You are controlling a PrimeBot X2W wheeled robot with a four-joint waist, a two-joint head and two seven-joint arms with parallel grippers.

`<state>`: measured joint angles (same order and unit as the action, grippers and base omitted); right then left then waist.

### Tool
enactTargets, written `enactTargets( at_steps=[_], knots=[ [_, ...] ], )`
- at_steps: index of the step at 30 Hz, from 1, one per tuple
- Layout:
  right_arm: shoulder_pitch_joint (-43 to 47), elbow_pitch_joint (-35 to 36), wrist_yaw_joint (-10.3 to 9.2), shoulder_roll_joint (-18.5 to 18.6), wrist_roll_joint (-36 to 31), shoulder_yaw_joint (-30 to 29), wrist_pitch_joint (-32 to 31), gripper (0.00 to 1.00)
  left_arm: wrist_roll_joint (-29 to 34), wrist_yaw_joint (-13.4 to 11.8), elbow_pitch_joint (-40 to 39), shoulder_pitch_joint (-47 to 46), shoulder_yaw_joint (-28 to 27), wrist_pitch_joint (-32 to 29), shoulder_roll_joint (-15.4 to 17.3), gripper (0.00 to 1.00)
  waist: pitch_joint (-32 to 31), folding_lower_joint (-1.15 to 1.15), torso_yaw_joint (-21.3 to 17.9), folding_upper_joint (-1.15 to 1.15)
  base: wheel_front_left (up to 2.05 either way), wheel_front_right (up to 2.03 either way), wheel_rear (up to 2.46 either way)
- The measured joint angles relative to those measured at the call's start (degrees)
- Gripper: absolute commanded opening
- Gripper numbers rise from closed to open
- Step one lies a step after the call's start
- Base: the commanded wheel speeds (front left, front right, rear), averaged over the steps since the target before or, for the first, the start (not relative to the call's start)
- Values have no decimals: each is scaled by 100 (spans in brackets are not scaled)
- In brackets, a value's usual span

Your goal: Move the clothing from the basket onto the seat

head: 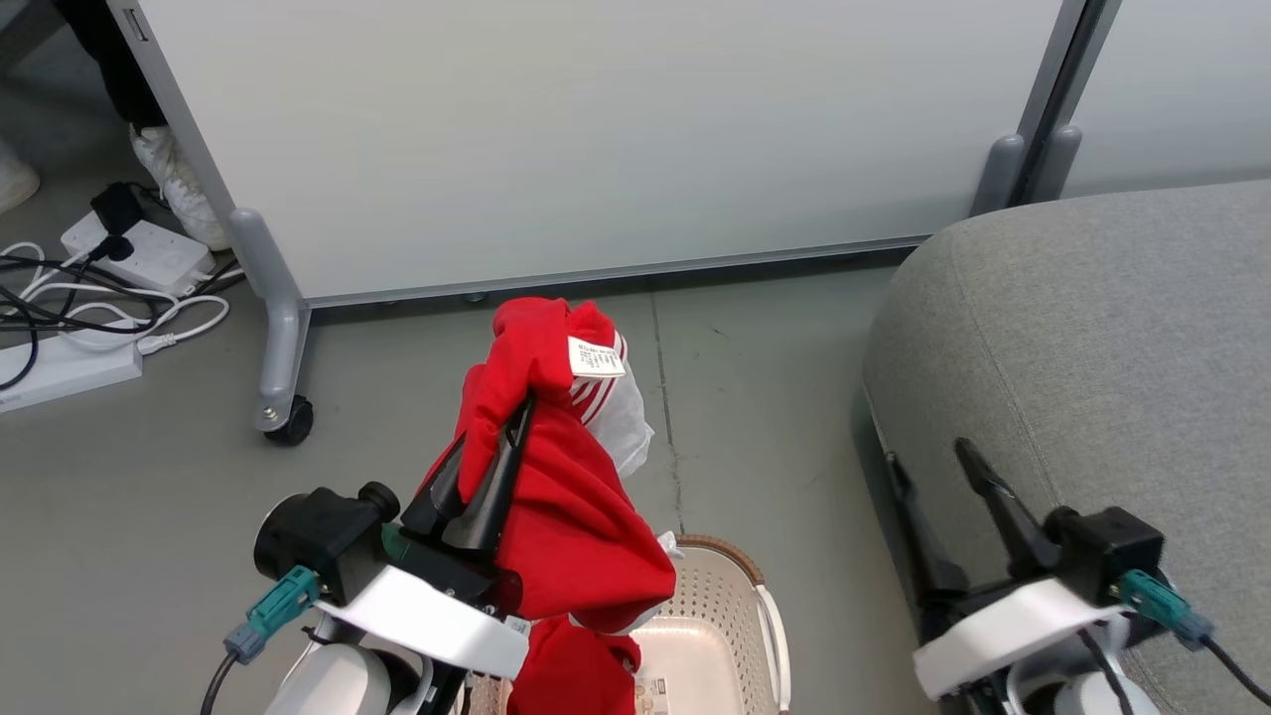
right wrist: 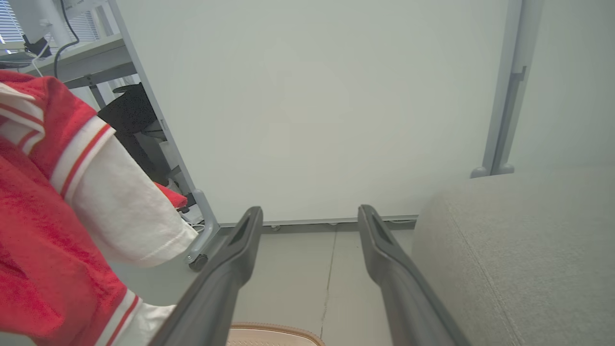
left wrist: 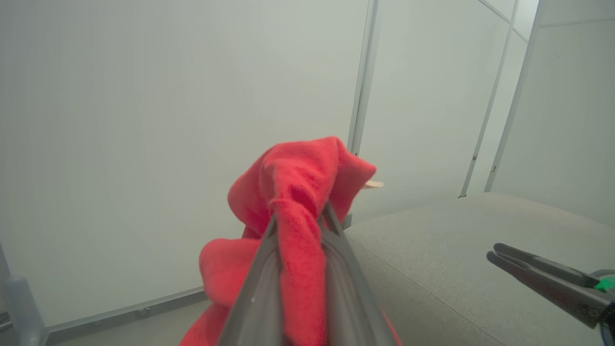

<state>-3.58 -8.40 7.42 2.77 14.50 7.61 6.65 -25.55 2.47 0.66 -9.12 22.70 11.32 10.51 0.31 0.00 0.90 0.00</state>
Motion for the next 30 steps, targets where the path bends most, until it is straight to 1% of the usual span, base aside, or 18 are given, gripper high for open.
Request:
enactTargets(
  at_steps=[4,5,13,17,25,26,27,28,29,30],
  knots=[
    [-333,19,0,-5,234,649,-8,100,-7,48,-8,-66,38,25,5,0,55,0,78,0,0,0,0],
    [-548,-22,0,-3,310,1038,-18,100,-7,53,-9,-80,56,32,9,0,99,0,124,0,0,0,0],
    [-1229,-472,0,-7,984,2672,33,100,-4,103,10,-166,196,46,4,0,167,0,355,0,0,0,0],
    [-1593,-759,0,-9,1311,3270,158,100,11,126,7,-188,271,29,1,0,200,0,442,0,0,0,0],
    [-2319,-1356,0,-3,1995,4227,297,100,12,176,27,-208,402,29,-12,0,242,0,548,0,0,0,0],
    [-2391,-1445,0,-10,2070,4312,297,98,11,176,35,-214,419,29,-14,0,242,0,560,0,0,0,0],
    [-2449,-1500,0,-4,2160,4400,298,47,5,179,41,-221,433,29,-16,0,242,0,573,0,0,0,0],
    [-2507,-1559,0,-5,2238,4475,322,16,-5,186,49,-227,444,29,-15,0,243,0,585,0,0,0,0],
    [-2559,-1616,0,-7,2325,4533,333,0,-15,197,58,-233,452,29,-16,0,248,0,595,0,0,0,0],
    [-2608,-1669,0,-5,2396,4591,345,0,-23,202,67,-242,461,30,-15,0,252,0,604,0,0,0,0]
  ],
)
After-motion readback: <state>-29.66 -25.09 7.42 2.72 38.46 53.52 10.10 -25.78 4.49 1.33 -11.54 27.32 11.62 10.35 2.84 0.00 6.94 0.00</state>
